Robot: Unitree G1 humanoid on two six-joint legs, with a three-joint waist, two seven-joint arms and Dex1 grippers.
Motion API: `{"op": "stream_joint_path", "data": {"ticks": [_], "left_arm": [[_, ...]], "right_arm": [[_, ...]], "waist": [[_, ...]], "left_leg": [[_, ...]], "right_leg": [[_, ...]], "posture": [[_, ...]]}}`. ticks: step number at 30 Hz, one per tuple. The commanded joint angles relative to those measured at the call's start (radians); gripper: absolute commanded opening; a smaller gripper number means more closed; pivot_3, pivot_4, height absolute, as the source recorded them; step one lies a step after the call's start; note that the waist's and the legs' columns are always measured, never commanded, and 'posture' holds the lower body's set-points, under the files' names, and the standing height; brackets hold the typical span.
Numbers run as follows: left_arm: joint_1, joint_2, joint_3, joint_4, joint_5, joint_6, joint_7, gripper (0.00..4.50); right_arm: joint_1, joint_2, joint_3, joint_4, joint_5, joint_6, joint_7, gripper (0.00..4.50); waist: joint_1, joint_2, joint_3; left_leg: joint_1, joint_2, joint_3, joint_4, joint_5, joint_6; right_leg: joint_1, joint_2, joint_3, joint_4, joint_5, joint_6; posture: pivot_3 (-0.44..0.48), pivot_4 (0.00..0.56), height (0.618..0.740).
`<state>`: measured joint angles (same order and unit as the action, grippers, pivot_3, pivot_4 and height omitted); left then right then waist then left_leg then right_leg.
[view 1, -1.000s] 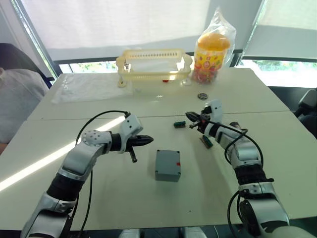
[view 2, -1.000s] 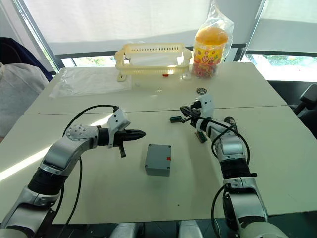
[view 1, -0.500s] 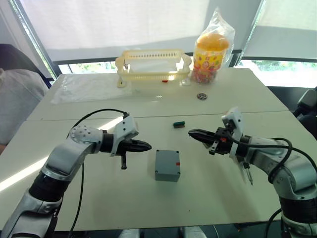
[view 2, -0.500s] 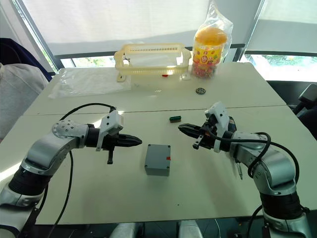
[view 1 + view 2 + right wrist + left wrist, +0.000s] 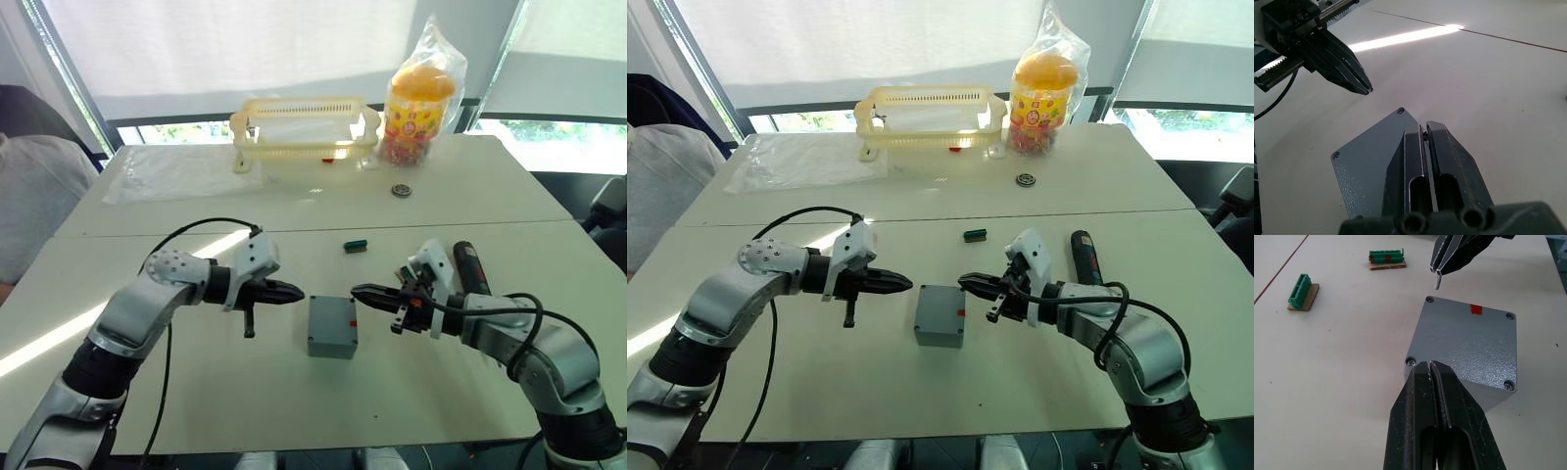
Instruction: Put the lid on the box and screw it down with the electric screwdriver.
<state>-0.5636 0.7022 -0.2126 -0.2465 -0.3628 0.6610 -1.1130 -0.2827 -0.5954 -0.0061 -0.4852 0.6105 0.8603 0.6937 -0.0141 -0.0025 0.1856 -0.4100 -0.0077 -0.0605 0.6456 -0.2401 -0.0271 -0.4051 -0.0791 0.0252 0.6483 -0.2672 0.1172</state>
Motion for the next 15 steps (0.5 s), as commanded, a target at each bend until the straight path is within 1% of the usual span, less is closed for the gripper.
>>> {"op": "stream_joint_path", "data": {"ticks": [1, 15], "left_arm": [[-0.013, 0.011, 0.010, -0.031, -0.011, 0.001, -0.005, 0.00], [-0.007, 0.014, 0.013, -0.038, -0.009, 0.003, 0.001, 0.00]], "right_arm": [[-0.005, 0.004, 0.004, -0.010, -0.004, -0.036, 0.004, 0.05], [-0.006, 0.006, 0.045, 0.053, -0.055, -0.101, 0.013, 0.05]], "waist": [[0.000, 0.000, 0.000], [0.000, 0.000, 0.000]], "left_leg": [[0.000, 0.000, 0.000, 0.000, 0.000, 0.000], [0.000, 0.000, 0.000, 0.000, 0.000, 0.000]], "right_leg": [[0.000, 0.000, 0.000, 0.000, 0.000, 0.000], [0.000, 0.000, 0.000, 0.000, 0.000, 0.000]], "posture": [[0.000, 0.150, 0.740], [0.000, 0.150, 0.740]]}}
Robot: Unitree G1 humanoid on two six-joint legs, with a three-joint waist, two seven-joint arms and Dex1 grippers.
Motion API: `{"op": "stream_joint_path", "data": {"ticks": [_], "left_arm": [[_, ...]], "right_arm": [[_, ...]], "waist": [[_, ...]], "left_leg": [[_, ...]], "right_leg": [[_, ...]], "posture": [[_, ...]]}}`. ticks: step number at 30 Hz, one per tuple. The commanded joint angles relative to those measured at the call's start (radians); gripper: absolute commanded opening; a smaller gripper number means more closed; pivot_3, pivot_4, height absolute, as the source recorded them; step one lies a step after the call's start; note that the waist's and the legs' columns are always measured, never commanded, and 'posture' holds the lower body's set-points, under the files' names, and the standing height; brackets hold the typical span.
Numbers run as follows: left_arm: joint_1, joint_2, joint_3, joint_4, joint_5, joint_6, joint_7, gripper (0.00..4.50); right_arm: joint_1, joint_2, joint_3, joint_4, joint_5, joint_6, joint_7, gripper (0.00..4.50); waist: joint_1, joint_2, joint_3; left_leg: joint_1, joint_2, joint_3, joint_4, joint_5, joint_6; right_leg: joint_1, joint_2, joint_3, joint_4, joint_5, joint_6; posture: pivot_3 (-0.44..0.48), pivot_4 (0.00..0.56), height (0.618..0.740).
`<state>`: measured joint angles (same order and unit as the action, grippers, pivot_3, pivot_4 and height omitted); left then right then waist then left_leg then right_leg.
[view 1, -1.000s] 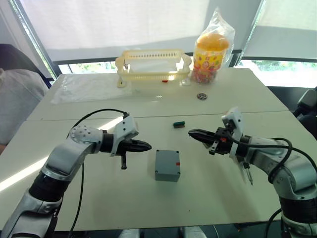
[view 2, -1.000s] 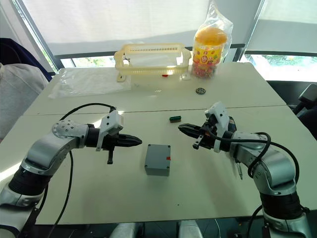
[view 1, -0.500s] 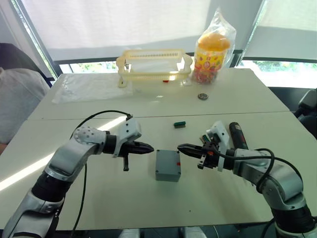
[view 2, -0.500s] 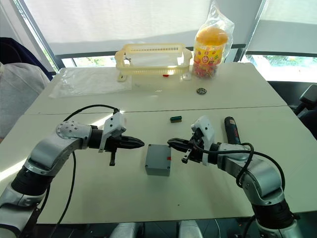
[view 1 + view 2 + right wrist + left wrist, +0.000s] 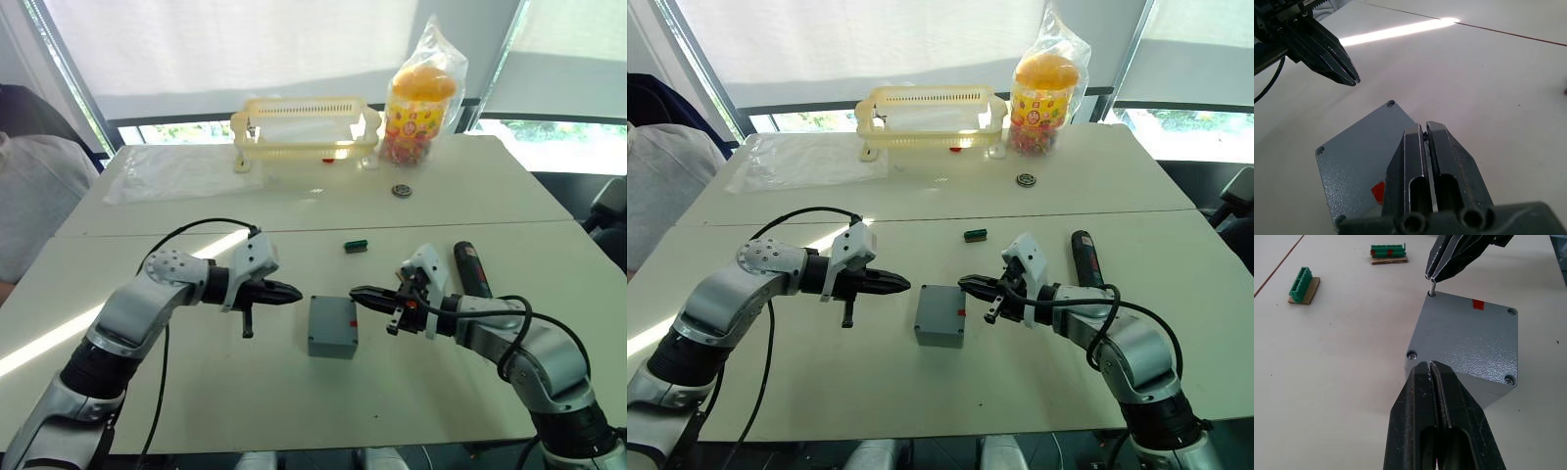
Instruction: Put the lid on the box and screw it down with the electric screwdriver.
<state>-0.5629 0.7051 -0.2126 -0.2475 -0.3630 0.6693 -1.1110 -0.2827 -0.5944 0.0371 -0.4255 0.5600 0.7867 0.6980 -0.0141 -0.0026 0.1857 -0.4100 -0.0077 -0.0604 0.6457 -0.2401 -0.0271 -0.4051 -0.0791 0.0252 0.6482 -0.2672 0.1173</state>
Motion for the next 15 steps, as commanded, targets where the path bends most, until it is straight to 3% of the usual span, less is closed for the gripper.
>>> {"op": "stream_joint_path", "data": {"ticks": [1, 15], "left_arm": [[-0.007, 0.011, 0.012, -0.036, -0.008, -0.005, 0.000, 0.00], [-0.010, 0.005, 0.005, -0.030, -0.003, -0.013, 0.002, 0.00]], "right_arm": [[-0.006, 0.005, 0.004, -0.003, -0.009, -0.031, 0.008, 0.05], [0.005, 0.002, 0.019, 0.013, -0.031, -0.041, 0.025, 0.05]], "waist": [[0.000, 0.000, 0.000], [0.000, 0.000, 0.000]], "left_leg": [[0.000, 0.000, 0.000, 0.000, 0.000, 0.000], [0.000, 0.000, 0.000, 0.000, 0.000, 0.000]], "right_leg": [[0.000, 0.000, 0.000, 0.000, 0.000, 0.000], [0.000, 0.000, 0.000, 0.000, 0.000, 0.000]], "posture": [[0.000, 0.150, 0.740], [0.000, 0.150, 0.740]]}}
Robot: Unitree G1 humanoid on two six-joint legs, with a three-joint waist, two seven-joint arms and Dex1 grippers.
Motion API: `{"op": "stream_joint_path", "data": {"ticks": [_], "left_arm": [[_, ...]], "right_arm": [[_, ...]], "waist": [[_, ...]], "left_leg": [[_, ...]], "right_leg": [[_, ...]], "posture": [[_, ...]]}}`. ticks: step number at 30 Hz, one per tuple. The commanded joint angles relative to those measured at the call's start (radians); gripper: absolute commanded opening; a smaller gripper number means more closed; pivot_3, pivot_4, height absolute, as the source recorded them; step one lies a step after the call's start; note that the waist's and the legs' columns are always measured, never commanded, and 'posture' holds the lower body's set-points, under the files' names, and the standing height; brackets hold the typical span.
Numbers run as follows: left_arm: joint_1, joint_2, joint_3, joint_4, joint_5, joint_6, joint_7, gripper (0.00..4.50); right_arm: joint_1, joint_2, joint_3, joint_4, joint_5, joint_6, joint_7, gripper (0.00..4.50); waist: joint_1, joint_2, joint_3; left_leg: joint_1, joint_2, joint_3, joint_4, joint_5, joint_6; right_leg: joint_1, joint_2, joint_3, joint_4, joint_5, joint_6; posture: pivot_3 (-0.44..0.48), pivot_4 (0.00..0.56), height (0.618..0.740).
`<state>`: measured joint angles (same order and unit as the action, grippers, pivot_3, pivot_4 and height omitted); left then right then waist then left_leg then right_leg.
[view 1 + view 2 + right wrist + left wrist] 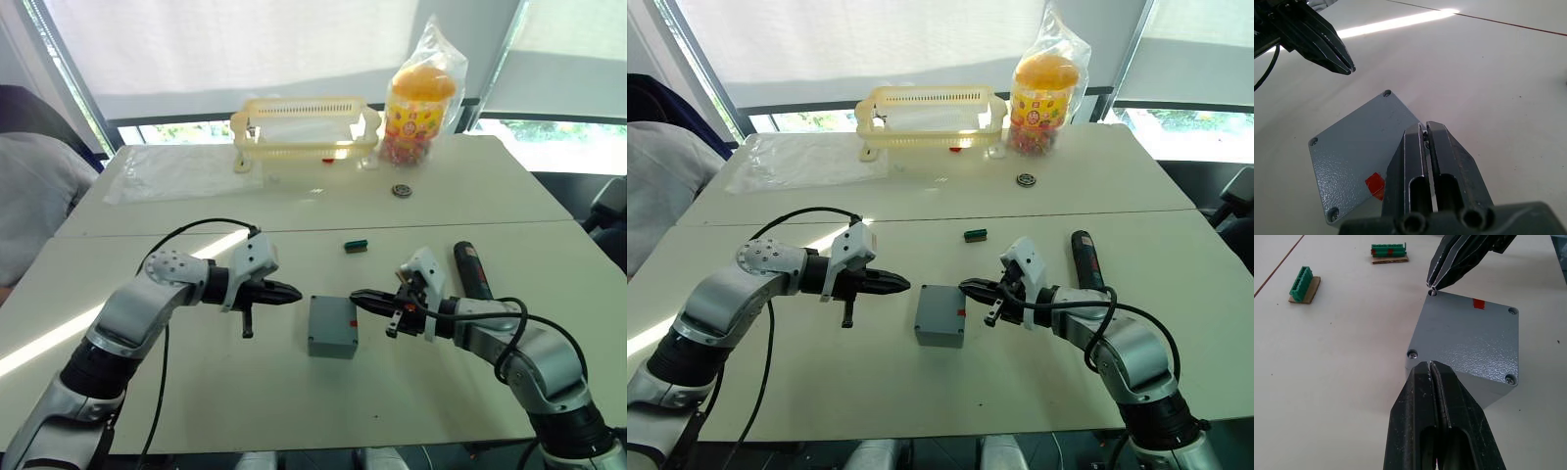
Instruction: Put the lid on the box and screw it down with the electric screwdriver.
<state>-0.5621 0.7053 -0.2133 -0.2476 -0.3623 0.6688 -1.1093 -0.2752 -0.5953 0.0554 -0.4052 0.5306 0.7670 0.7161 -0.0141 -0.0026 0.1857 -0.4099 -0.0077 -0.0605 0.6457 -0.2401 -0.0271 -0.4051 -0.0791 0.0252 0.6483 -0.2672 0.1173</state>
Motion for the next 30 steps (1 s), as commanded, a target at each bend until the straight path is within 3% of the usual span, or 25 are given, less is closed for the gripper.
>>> {"op": "stream_joint_path", "data": {"ticks": [1, 4, 5, 7, 11, 18, 21, 22, 25, 27, 30], "left_arm": [[-0.012, 0.004, 0.005, -0.029, -0.003, -0.013, 0.000, 0.00], [-0.014, 0.006, 0.006, -0.025, -0.002, -0.016, -0.002, 0.00], [-0.016, 0.006, 0.007, -0.023, -0.003, -0.016, -0.003, 0.00], [-0.021, 0.006, 0.011, -0.016, -0.006, -0.017, -0.006, 0.00], [-0.043, 0.000, 0.018, 0.010, -0.011, -0.023, -0.016, 0.00], [-0.092, -0.011, 0.014, 0.058, -0.014, -0.060, -0.053, 0.00], [-0.120, -0.031, 0.028, 0.040, -0.053, -0.046, -0.068, 0.00], [-0.126, -0.034, 0.026, 0.032, -0.058, -0.048, -0.072, 0.00], [-0.126, -0.039, -0.010, -0.006, -0.046, -0.083, -0.093, 0.00], [-0.121, -0.053, -0.028, -0.016, -0.030, -0.102, -0.085, 0.00], [-0.115, -0.097, -0.035, -0.024, -0.033, -0.102, -0.048, 0.00]], "right_arm": [[-0.005, 0.004, 0.002, -0.007, -0.004, -0.021, 0.007, 0.05], [-0.008, 0.003, 0.003, -0.005, -0.014, -0.029, 0.007, 0.05], [-0.011, 0.000, 0.003, -0.004, -0.015, -0.031, 0.011, 0.29], [-0.019, -0.005, -0.001, -0.006, -0.013, -0.030, 0.015, 0.95], [-0.037, -0.018, -0.032, -0.016, 0.003, -0.012, 0.012, 3.04], [-0.127, -0.107, -0.243, -0.042, 0.160, 0.168, -0.026, 3.04], [-0.199, -0.268, -0.338, 0.011, 0.230, 0.374, -0.020, 3.04], [-0.211, -0.327, -0.346, 0.030, 0.237, 0.414, -0.003, 3.30], [-0.336, -0.541, -0.288, 0.195, 0.254, 0.692, 0.036, 4.40], [-0.430, -0.580, -0.215, 0.324, 0.243, 0.818, 0.006, 4.47], [-0.514, -0.640, -0.089, 0.466, 0.289, 0.847, 0.044, 4.47]], "waist": [[0.000, 0.000, 0.000], [0.000, 0.000, 0.000], [0.000, 0.000, 0.000], [0.000, 0.000, 0.000], [0.001, 0.000, 0.000], [0.002, 0.000, 0.000], [0.004, 0.000, 0.001], [0.005, -0.001, 0.001], [0.002, 0.000, 0.002], [-0.002, 0.000, 0.001], [-0.003, -0.001, 0.001]], "left_leg": [[0.000, 0.000, 0.000, 0.000, 0.000, 0.000], [0.000, 0.000, 0.000, 0.000, 0.000, 0.000], [0.000, 0.000, 0.000, 0.000, 0.000, 0.000], [0.000, 0.000, 0.000, 0.000, 0.000, 0.000], [0.000, 0.000, 0.000, 0.000, 0.000, 0.000], [0.000, 0.000, 0.000, 0.000, 0.000, 0.000], [0.000, 0.000, 0.000, 0.000, 0.000, 0.000], [0.000, 0.000, 0.000, 0.000, 0.000, 0.000], [-0.001, -0.001, 0.001, 0.000, 0.000, 0.000], [0.000, 0.000, 0.001, 0.000, 0.000, 0.000], [0.000, 0.001, 0.002, 0.000, 0.000, 0.000]], "right_leg": [[0.000, 0.000, 0.000, 0.000, 0.000, 0.000], [0.000, 0.000, 0.000, 0.000, 0.000, 0.000], [0.000, 0.000, 0.000, 0.000, 0.000, 0.000], [0.000, 0.000, 0.000, 0.000, 0.000, 0.000], [0.000, 0.000, 0.000, 0.000, 0.000, 0.000], [0.000, 0.000, 0.000, 0.000, 0.000, 0.000], [0.000, -0.001, 0.000, 0.000, 0.000, 0.000], [0.000, -0.001, 0.000, -0.001, 0.000, 0.000], [0.000, -0.001, 0.000, -0.002, 0.000, -0.001], [0.001, -0.001, 0.000, -0.003, -0.002, -0.004], [0.000, -0.001, 0.000, -0.003, -0.002, -0.005]], "posture": [[0.000, 0.150, 0.740], [0.000, 0.150, 0.740], [0.000, 0.150, 0.740], [0.000, 0.150, 0.740], [0.000, 0.150, 0.740], [0.000, 0.150, 0.740], [0.000, 0.150, 0.740], [0.000, 0.150, 0.740], [0.000, 0.150, 0.740], [0.000, 0.150, 0.740], [0.000, 0.150, 0.740]]}}
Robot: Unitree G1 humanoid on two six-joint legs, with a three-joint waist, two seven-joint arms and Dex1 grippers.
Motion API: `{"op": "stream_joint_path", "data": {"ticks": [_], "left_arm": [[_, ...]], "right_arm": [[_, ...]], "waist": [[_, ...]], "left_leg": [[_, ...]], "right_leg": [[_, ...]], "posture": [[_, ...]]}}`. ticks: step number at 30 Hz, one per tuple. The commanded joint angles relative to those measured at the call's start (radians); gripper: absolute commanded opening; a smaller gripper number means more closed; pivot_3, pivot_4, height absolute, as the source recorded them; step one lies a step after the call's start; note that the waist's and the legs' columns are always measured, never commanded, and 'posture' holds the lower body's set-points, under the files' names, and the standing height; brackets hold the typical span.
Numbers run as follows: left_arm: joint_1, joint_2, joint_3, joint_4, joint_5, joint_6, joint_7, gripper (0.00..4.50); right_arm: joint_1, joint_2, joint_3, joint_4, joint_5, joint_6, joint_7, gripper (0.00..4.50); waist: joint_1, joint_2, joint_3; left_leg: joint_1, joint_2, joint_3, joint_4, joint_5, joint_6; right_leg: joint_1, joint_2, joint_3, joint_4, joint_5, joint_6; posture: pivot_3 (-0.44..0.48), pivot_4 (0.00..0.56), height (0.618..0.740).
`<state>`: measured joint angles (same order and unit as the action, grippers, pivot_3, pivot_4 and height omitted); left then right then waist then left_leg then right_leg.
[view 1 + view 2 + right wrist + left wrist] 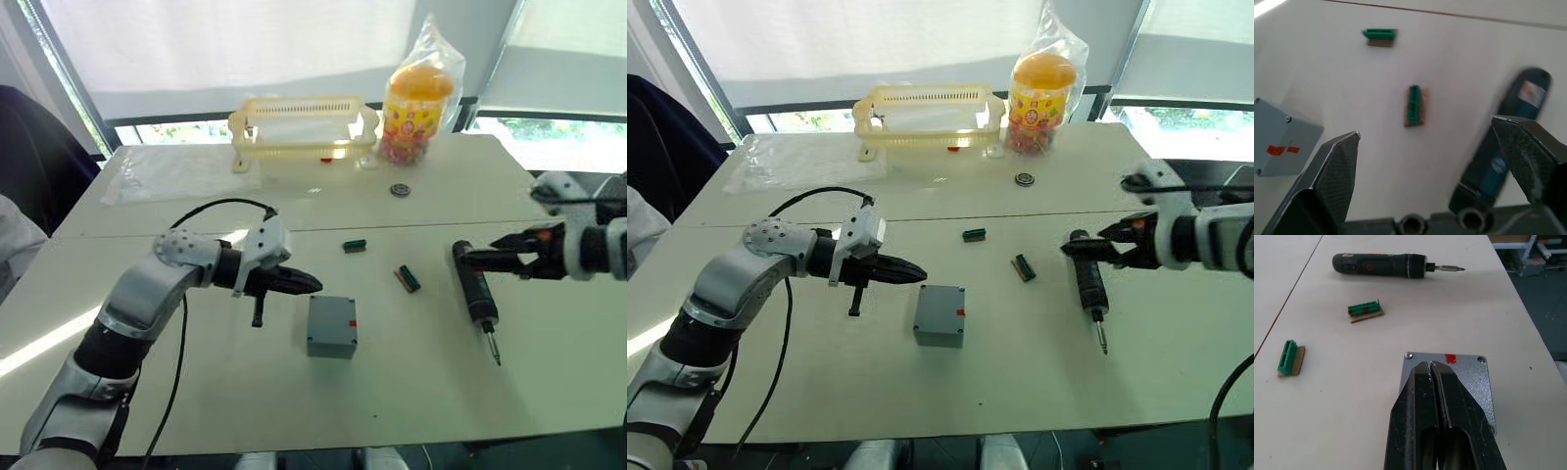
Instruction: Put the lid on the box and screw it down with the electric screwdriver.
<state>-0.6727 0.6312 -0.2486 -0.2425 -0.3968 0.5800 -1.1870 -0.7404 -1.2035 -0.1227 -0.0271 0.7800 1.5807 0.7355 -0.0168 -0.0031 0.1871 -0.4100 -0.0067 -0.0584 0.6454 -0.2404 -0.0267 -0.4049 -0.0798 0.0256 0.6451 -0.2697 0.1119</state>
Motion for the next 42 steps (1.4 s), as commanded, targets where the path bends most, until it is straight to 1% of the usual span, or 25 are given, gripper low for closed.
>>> {"op": "stream_joint_path", "data": {"ticks": [1, 6, 10, 15, 21, 24, 27, 29, 30, 31, 34, 37, 38, 40, 41, 42], "left_arm": [[0.001, -0.037, -0.004, -0.035, 0.002, -0.011, 0.043, 0.00], [0.049, -0.058, -0.016, -0.098, 0.002, 0.002, 0.086, 0.00], [0.081, -0.042, -0.006, -0.163, -0.012, 0.025, 0.107, 0.00], [0.111, -0.001, -0.003, -0.241, -0.020, 0.062, 0.122, 0.00], [0.126, 0.021, 0.003, -0.294, -0.031, 0.097, 0.146, 0.00], [0.130, 0.016, -0.004, -0.298, -0.034, 0.106, 0.164, 0.00], [0.135, 0.016, -0.013, -0.298, -0.031, 0.107, 0.174, 0.00], [0.138, 0.019, -0.011, -0.300, -0.033, 0.108, 0.178, 0.00], [0.141, 0.021, -0.009, -0.299, -0.034, 0.108, 0.179, 0.00], [0.143, 0.023, -0.006, -0.297, -0.035, 0.108, 0.180, 0.00], [0.147, 0.026, -0.002, -0.285, -0.033, 0.100, 0.178, 0.00], [0.141, 0.031, 0.000, -0.261, -0.030, 0.088, 0.168, 0.00], [0.138, 0.037, 0.002, -0.246, -0.028, 0.080, 0.159, 0.00], [0.115, 0.045, -0.004, -0.189, -0.016, 0.058, 0.130, 0.00], [0.101, 0.046, -0.008, -0.155, -0.012, 0.046, 0.113, 0.00], [0.093, 0.048, -0.009, -0.129, -0.010, 0.034, 0.098, 0.00]], "right_arm": [[-0.074, -0.040, 0.137, 0.126, 0.019, 0.034, 0.029, 4.47], [-0.172, -0.076, 0.366, 0.261, -0.007, 0.034, 0.084, 4.47], [-0.229, -0.056, 0.484, 0.305, -0.066, 0.034, 0.109, 4.47], [-0.255, -0.010, 0.568, 0.361, -0.148, 0.023, 0.137, 4.47], [-0.235, 0.034, 0.620, 0.403, -0.218, 0.002, 0.163, 4.47], [-0.241, 0.104, 0.624, 0.477, -0.281, -0.042, 0.139, 4.47], [-0.234, 0.136, 0.651, 0.498, -0.335, -0.079, 0.143, 3.70], [-0.217, 0.138, 0.661, 0.476, -0.347, -0.070, 0.148, 2.74], [-0.205, 0.136, 0.660, 0.460, -0.349, -0.059, 0.146, 2.15], [-0.189, 0.132, 0.655, 0.442, -0.348, -0.047, 0.145, 1.81], [-0.151, 0.137, 0.601, 0.415, -0.350, -0.010, 0.121, 1.78], [-0.158, 0.205, 0.379, 0.486, -0.394, 0.007, -0.001, 1.78], [-0.182, 0.242, 0.274, 0.520, -0.416, 0.019, -0.058, 1.78], [-0.230, 0.324, -0.026, 0.523, -0.465, -0.002, -0.213, 1.78], [-0.231, 0.362, -0.160, 0.464, -0.496, 0.009, -0.275, 1.78], [-0.225, 0.397, -0.247, 0.409, -0.517, 0.019, -0.323, 1.78]], "waist": [[-0.001, 0.000, 0.000], [0.001, 0.001, 0.001], [0.002, 0.000, 0.001], [0.002, 0.000, 0.001], [0.003, 0.000, 0.001], [0.002, 0.000, 0.001], [0.001, -0.001, 0.000], [0.001, -0.001, 0.000], [0.002, -0.001, 0.000], [0.002, -0.001, 0.000], [0.006, -0.003, -0.001], [0.005, -0.005, -0.001], [0.002, -0.005, -0.001], [-0.004, -0.005, 0.000], [-0.003, -0.003, 0.002], [0.000, -0.001, 0.002]], "left_leg": [[0.000, 0.000, 0.000, 0.000, 0.000, 0.000], [-0.001, 0.000, 0.001, 0.000, 0.000, 0.000], [-0.001, 0.000, 0.001, 0.000, 0.000, 0.000], [-0.001, -0.001, 0.001, 0.000, 0.000, 0.000], [-0.001, -0.001, 0.001, 0.000, 0.000, 0.000], [-0.001, -0.001, 0.001, 0.001, 0.000, 0.000], [-0.001, -0.001, 0.000, 0.001, 0.000, 0.000], [-0.001, -0.001, 0.000, 0.001, 0.000, 0.000], [-0.001, -0.001, 0.000, 0.001, 0.000, 0.000], [-0.001, -0.001, 0.000, 0.001, 0.000, 0.000], [0.000, -0.001, -0.001, 0.001, 0.000, 0.000], [0.000, -0.001, -0.002, 0.002, 0.000, 0.000], [0.000, -0.001, -0.001, 0.002, 0.000, 0.000], [0.001, -0.001, 0.000, 0.002, 0.000, 0.000], [0.001, -0.001, 0.001, 0.002, 0.000, 0.000], [0.000, -0.001, 0.002, 0.002, 0.000, -0.001]], "right_leg": [[0.000, 0.000, 0.000, 0.000, 0.000, 0.000], [-0.002, 0.000, 0.000, 0.000, 0.001, 0.002], [-0.002, 0.000, 0.000, 0.000, 0.002, 0.004], [-0.002, 0.000, 0.000, 0.000, 0.002, 0.004], [-0.002, 0.000, 0.000, 0.000, 0.002, 0.004], [-0.002, 0.000, 0.000, 0.001, 0.002, 0.004], [-0.002, 0.000, 0.000, 0.001, 0.002, 0.004], [-0.001, 0.001, 0.000, 0.001, 0.002, 0.004], [-0.001, 0.001, 0.000, 0.001, 0.002, 0.004], [-0.001, 0.001, 0.000, 0.001, 0.002, 0.004], [0.001, 0.001, -0.001, 0.001, 0.002, 0.004], [0.002, 0.001, -0.001, 0.000, 0.002, 0.004], [0.002, 0.001, -0.001, 0.000, 0.002, 0.004], [0.002, 0.001, 0.000, 0.000, 0.002, 0.004], [0.001, 0.000, 0.001, 0.001, 0.002, 0.003], [0.000, 0.000, 0.001, 0.002, 0.003, 0.003]], "posture": [[0.000, 0.150, 0.740], [0.000, 0.150, 0.740], [0.000, 0.150, 0.740], [0.000, 0.150, 0.740], [0.000, 0.150, 0.740], [0.000, 0.150, 0.740], [0.000, 0.150, 0.740], [0.000, 0.150, 0.740], [0.000, 0.150, 0.740], [0.000, 0.150, 0.740], [0.000, 0.150, 0.740], [0.000, 0.150, 0.740], [0.000, 0.150, 0.740], [0.000, 0.150, 0.740], [0.000, 0.150, 0.740], [0.000, 0.150, 0.740]]}}
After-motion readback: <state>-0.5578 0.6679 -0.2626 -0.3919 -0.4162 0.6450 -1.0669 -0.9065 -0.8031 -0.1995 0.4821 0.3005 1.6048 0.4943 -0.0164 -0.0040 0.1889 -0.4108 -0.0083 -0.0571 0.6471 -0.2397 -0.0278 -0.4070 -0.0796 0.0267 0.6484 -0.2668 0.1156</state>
